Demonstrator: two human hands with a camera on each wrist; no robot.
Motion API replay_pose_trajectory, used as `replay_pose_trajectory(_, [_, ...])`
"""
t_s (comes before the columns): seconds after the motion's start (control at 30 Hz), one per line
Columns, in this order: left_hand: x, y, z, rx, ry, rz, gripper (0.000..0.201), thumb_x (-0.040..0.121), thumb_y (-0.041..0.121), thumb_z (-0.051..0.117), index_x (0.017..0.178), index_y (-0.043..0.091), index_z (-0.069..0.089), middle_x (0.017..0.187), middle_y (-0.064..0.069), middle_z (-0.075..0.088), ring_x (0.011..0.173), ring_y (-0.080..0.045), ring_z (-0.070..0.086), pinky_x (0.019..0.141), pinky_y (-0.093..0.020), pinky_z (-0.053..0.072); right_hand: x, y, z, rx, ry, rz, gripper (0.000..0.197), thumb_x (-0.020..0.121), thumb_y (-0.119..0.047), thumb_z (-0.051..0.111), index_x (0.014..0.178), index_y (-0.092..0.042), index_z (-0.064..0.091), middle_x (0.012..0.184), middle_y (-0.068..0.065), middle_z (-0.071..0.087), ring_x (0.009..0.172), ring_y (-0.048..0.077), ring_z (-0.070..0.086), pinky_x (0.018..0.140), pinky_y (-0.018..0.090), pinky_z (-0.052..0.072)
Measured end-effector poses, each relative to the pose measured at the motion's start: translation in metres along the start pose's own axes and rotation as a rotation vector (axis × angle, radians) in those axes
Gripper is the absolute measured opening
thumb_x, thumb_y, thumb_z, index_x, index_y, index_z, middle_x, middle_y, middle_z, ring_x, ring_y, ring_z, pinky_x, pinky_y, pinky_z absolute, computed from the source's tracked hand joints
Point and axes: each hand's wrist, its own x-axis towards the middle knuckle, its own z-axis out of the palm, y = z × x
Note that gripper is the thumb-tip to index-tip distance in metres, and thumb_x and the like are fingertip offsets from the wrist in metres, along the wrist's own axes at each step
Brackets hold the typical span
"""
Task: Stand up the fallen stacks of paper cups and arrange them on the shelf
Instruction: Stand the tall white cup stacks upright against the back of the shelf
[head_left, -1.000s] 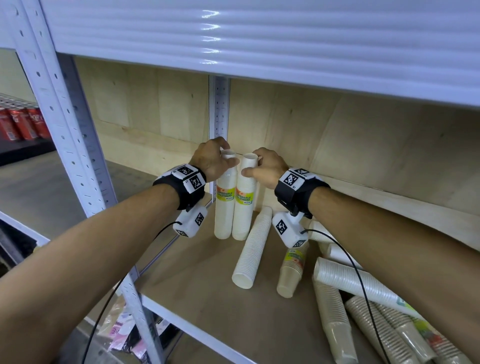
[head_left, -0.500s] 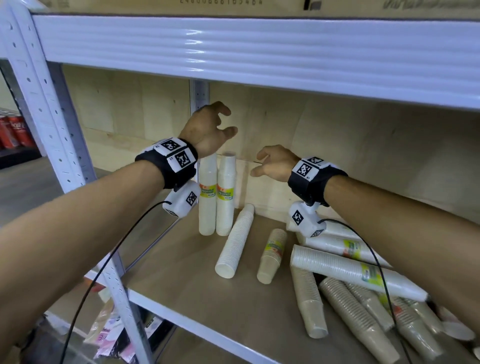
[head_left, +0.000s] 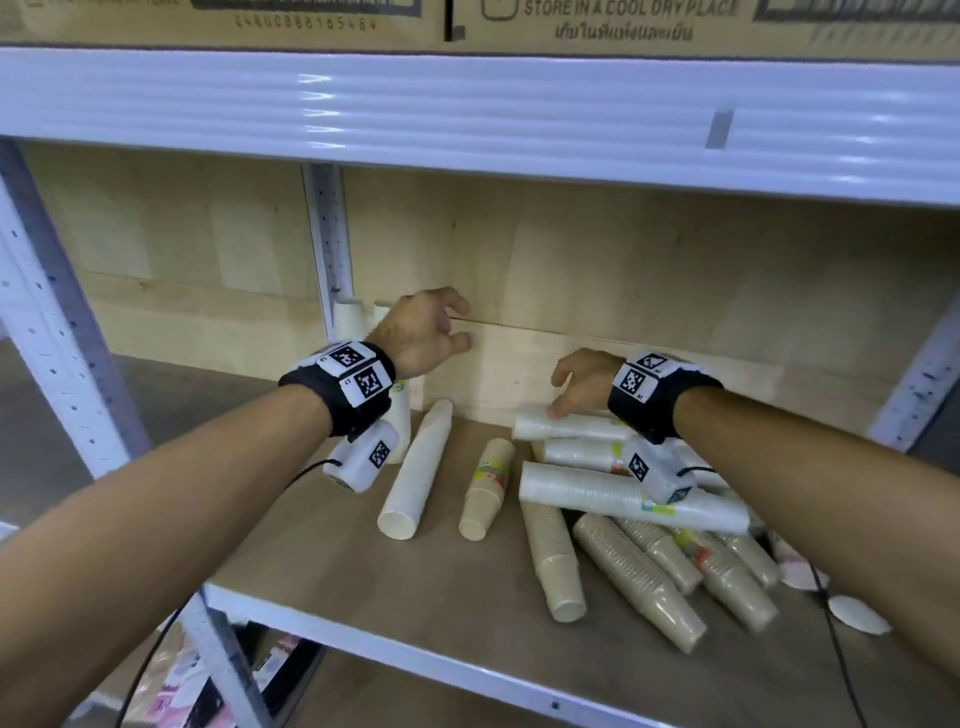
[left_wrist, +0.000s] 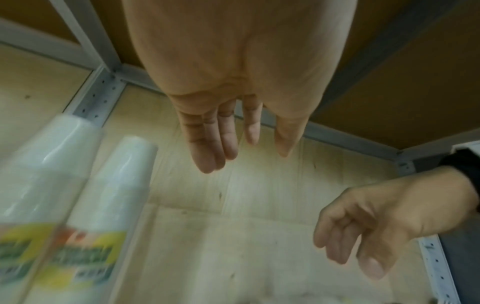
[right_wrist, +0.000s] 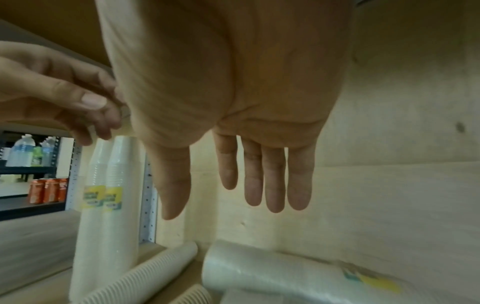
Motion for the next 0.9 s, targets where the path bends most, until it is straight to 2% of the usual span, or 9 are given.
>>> replay_pose_trajectory(0.13, [-0.007, -0.021, 0.023, -0.002, -0.1, -0.062, 0.04, 0.086, 0.041, 0.071, 0.12, 0.023, 0.057, 0.096, -0.003, 0.065, 0.092, -0.019, 0.06, 0.077, -0.026, 0.043, 0.001, 0.026, 0.015, -0.026, -0.069, 0.05, 0.061, 0.079, -0.032, 0.079, 0.133, -0.017, 0.053, 0.135, 0.002, 0.05, 0.12, 0.022, 0.049, 0.082, 0.025, 0.037])
replay_pose_trajectory(0.23, [-0.015, -0.04, 0.039, 0.03, -0.171, -0.121, 0.043, 0.084, 0.043, 0.071, 0.119, 0.024, 0.055, 0.099, -0.003, 0.064, 0.094, -0.02, 0.061, 0.077, -0.028, 0.047, 0.002, 0.042, 0.029, -0.056, -0.085, 0.068, 0.063, 0.078, -0.031, 0.08, 0.133, -0.018, 0.052, 0.135, 0.003, 0.048, 0.118, 0.023, 0.05, 0.08, 0.025, 0.037])
replay_pose_trajectory(0.33, [-0.023, -0.061, 0.056, 0.05, -0.237, -0.157, 0.048, 0.083, 0.043, 0.073, 0.121, 0.02, 0.054, 0.102, -0.006, 0.065, 0.096, -0.02, 0.061, 0.071, -0.026, 0.045, 0.006, 0.056, 0.04, -0.069, -0.112, 0.077, 0.064, 0.076, -0.032, 0.081, 0.132, -0.02, 0.052, 0.133, 0.002, 0.048, 0.106, 0.019, 0.05, 0.079, 0.024, 0.038])
replay_pose_trajectory(0.4, [-0.029, -0.076, 0.065, 0.059, -0.275, -0.191, 0.055, 0.082, 0.043, 0.074, 0.127, 0.019, 0.053, 0.112, -0.006, 0.063, 0.106, -0.021, 0.06, 0.078, -0.027, 0.046, 0.008, 0.063, 0.046, -0.08, -0.125, 0.083, 0.068, 0.075, -0.031, 0.082, 0.134, -0.02, 0.05, 0.134, 0.002, 0.049, 0.106, 0.018, 0.051, 0.079, 0.024, 0.04])
replay_pose_trajectory(0.5, [-0.036, -0.096, 0.077, 0.105, -0.319, -0.229, 0.067, 0.081, 0.048, 0.073, 0.135, 0.02, 0.048, 0.122, -0.003, 0.058, 0.108, -0.02, 0.057, 0.091, -0.032, 0.048, 0.011, 0.07, 0.055, -0.112, -0.13, 0.094, 0.073, 0.073, -0.032, 0.083, 0.137, -0.019, 0.049, 0.137, 0.002, 0.048, 0.118, 0.021, 0.052, 0.081, 0.024, 0.042])
replay_pose_trajectory(0.73, [-0.047, -0.125, 0.102, 0.116, -0.384, -0.354, 0.087, 0.072, 0.057, 0.076, 0.144, 0.026, 0.038, 0.137, -0.006, 0.051, 0.119, -0.021, 0.052, 0.086, -0.026, 0.041, 0.017, 0.081, 0.064, -0.197, -0.117, 0.041, 0.06, 0.078, -0.034, 0.078, 0.13, -0.017, 0.053, 0.128, 0.002, 0.056, 0.106, 0.02, 0.056, 0.076, 0.022, 0.04])
replay_pose_trajectory(0.9, [-0.047, -0.132, 0.111, 0.167, -0.388, -0.392, 0.094, 0.073, 0.05, 0.079, 0.149, 0.023, 0.03, 0.142, -0.006, 0.047, 0.127, -0.024, 0.048, 0.1, -0.034, 0.043, 0.021, 0.087, 0.067, -0.222, -0.115, 0.015, 0.057, 0.079, -0.034, 0.077, 0.129, -0.016, 0.055, 0.126, 0.003, 0.058, 0.11, 0.022, 0.057, 0.082, 0.025, 0.045])
